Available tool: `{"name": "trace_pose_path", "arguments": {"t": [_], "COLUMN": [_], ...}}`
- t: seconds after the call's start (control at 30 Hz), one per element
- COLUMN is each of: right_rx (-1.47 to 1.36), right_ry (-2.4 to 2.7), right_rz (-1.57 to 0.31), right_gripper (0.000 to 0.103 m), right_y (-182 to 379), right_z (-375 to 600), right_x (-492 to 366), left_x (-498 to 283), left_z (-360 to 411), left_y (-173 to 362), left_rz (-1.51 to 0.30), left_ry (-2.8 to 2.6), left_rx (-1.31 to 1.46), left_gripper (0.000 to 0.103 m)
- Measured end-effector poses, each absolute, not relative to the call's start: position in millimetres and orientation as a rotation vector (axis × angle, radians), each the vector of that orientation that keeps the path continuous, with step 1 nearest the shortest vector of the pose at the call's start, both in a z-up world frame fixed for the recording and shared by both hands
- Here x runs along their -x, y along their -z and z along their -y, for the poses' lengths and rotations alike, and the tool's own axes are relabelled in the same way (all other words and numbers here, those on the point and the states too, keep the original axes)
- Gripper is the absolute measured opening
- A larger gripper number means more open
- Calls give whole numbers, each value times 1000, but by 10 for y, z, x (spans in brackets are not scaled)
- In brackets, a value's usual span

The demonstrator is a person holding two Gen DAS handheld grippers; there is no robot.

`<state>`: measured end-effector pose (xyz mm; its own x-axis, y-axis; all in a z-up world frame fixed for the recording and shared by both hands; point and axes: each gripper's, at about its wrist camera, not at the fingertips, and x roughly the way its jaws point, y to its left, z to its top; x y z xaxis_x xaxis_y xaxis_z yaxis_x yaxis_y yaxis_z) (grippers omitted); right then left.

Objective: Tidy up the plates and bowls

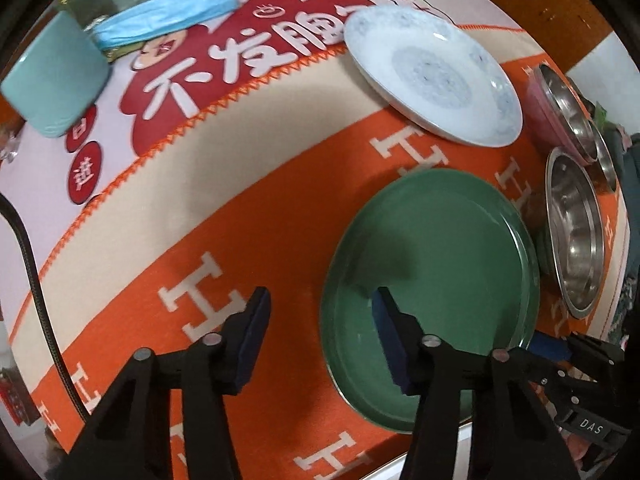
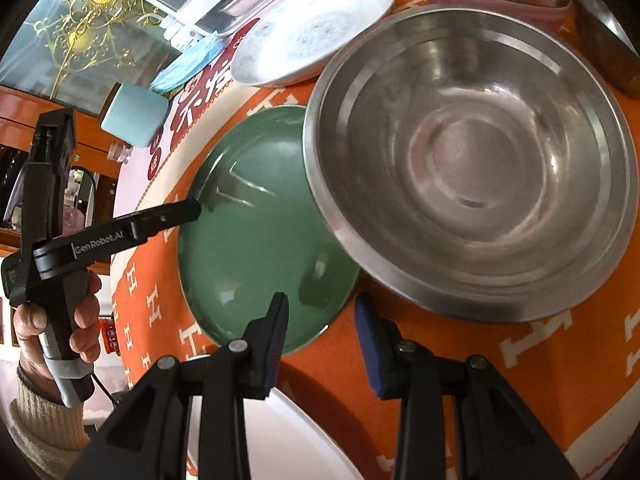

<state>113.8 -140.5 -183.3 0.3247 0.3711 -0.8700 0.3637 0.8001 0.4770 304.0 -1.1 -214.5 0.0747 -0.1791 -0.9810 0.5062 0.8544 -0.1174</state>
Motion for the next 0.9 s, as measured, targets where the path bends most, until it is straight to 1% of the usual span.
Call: {"name": "trace_pose_path", "arguments": {"t": [0.03, 0.13, 0.17, 0.27, 0.33, 0.4, 0.43, 0.57, 0.73, 0.9], "right_rx": [-690, -694, -695, -689, -687, -687, -687, -681, -662, -632], "right_ry": [-4, 4, 6, 30, 44, 54, 61, 64, 49, 27], "right_rz": [-1266, -1257, -1255, -1250, -1250, -1251, -1254, -1252, -1257, -1247], "right_gripper": [35, 35, 33, 24, 18, 13, 12, 12, 12, 12], "right_y": [1834, 1839, 1840, 1851, 1859, 1867, 1873, 1871, 1858, 1801], "right_z": [1405, 1403, 1403, 1409, 1425, 1442, 1450, 1448, 1425, 1381], "right_x": [-1140, -1169, -1173, -1180, -1171, -1167, -1169, -1163, -1172, -1177], "left_x": [-3050, -3069, -3071, -3092, -3106, -3130, -3124, -3179, -3188, -3104], "left_z": [12, 10, 10, -7, -21, -14, -16, 59, 2, -125], "left_y": [2162, 2217, 2233, 2259, 2268, 2268, 2266, 2247, 2202, 2163], "left_rz": [-1419, -1446, -1450, -1455, -1464, -1464, -1461, -1450, -1447, -1439], "left_ry": [533, 552, 555, 577, 595, 599, 601, 597, 558, 529], "left_rx": [-276, -265, -268, -253, -232, -232, -236, -250, -242, -241], "left_gripper": [41, 33, 32, 28, 20, 20, 20, 18, 11, 10]}}
